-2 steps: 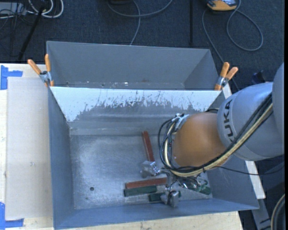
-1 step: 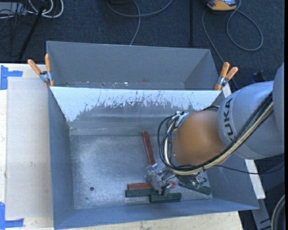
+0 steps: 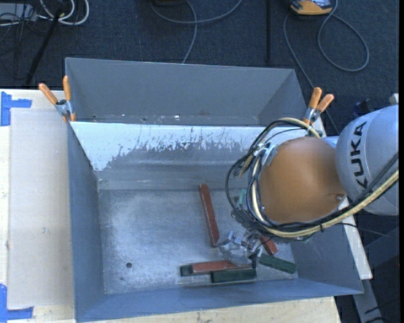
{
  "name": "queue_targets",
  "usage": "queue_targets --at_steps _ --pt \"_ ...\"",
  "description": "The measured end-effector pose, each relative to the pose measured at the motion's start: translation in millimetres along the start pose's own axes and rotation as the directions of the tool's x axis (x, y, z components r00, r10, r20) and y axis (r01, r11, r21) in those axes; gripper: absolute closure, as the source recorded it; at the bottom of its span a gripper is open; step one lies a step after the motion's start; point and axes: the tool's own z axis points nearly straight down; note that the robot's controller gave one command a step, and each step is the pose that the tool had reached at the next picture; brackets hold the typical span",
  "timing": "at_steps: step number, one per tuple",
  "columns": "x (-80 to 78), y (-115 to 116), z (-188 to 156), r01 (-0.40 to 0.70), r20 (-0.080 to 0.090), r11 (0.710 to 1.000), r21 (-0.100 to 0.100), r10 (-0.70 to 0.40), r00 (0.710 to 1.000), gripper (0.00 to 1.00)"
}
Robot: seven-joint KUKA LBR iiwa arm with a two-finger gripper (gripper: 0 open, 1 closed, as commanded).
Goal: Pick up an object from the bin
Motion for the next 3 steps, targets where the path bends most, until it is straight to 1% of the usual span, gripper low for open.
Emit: queue_targets --at_steps 1,2,3 --pt "0.5 1 1 -0.004 -0.002 1.000 -0.004 0.004 1.000 0.00" --pt "-6.6 22 -1 -0.030 -0.004 1.000 -0.006 0.030 1.000 0.00" --pt "-40.5 17 58 -0.503 -0.009 0.864 -0.003 0.503 0.864 0.00"
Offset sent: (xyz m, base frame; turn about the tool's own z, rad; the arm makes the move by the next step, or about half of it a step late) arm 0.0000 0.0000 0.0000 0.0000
